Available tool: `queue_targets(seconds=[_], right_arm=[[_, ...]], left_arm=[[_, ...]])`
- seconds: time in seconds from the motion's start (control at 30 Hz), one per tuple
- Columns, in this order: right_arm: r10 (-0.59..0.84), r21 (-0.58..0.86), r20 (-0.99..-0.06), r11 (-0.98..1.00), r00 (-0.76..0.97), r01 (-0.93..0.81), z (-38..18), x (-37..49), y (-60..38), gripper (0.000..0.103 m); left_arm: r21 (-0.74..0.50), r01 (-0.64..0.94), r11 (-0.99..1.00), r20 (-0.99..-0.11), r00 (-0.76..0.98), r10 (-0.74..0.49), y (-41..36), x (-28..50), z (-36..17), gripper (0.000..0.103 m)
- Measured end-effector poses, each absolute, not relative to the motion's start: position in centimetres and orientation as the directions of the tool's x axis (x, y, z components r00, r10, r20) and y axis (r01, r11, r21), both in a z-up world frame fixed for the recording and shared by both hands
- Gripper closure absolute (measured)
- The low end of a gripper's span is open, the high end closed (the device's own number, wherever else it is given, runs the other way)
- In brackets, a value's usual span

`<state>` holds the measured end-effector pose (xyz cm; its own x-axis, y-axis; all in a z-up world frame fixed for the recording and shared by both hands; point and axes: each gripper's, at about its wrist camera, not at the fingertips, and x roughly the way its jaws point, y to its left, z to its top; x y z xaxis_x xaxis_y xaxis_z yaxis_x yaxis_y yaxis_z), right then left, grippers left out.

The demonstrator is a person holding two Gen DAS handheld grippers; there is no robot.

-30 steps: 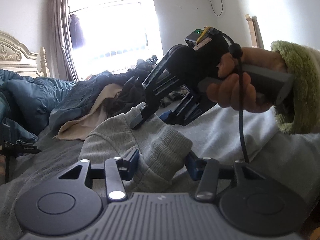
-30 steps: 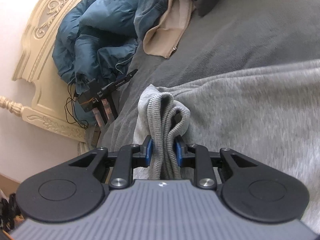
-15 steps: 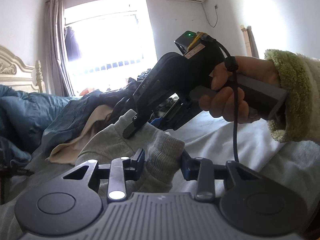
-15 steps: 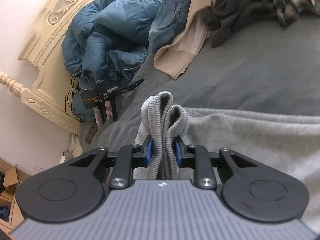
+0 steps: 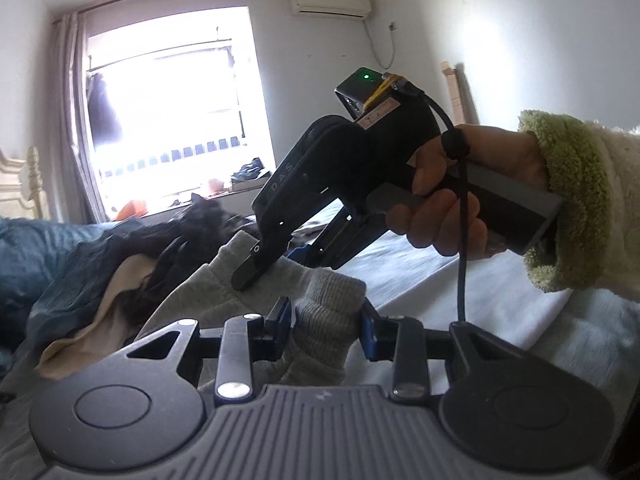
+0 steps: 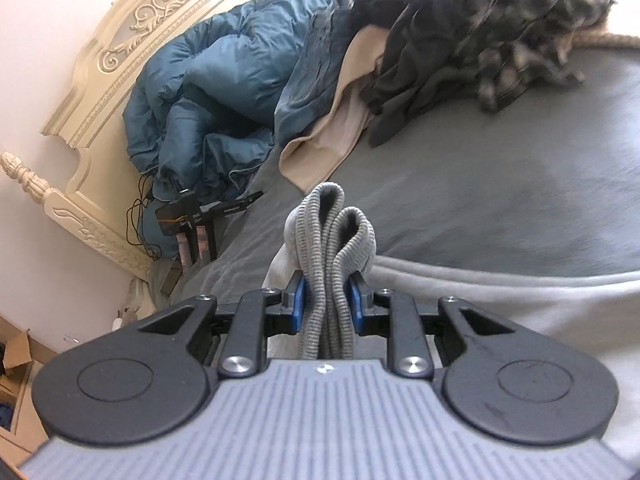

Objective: Fold clothes

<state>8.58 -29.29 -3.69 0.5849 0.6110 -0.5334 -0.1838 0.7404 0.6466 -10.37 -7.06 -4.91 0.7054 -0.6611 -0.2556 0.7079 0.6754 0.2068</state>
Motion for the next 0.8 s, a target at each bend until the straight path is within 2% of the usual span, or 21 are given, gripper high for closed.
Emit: queue_targets(seconds=[0.3,0.8], right_arm=[[0.571,0.623,-0.531,0.764,0.626,-0.168,-3.1,5.9,-37.2,0.083],[0.515,0.65,-0.544,0.758,0.662,-0.055,-5.5,1.3,-51.3,0.083]], left_arm=[[0.219,0.76,0.612,-0.276,0.65,-0.708,-15.1,-12.1,-4.4,0.07],[0.191,0.837,0.513,-0.296,0.547,-0.783,-27.3,-13.2,-6.3,0.071]])
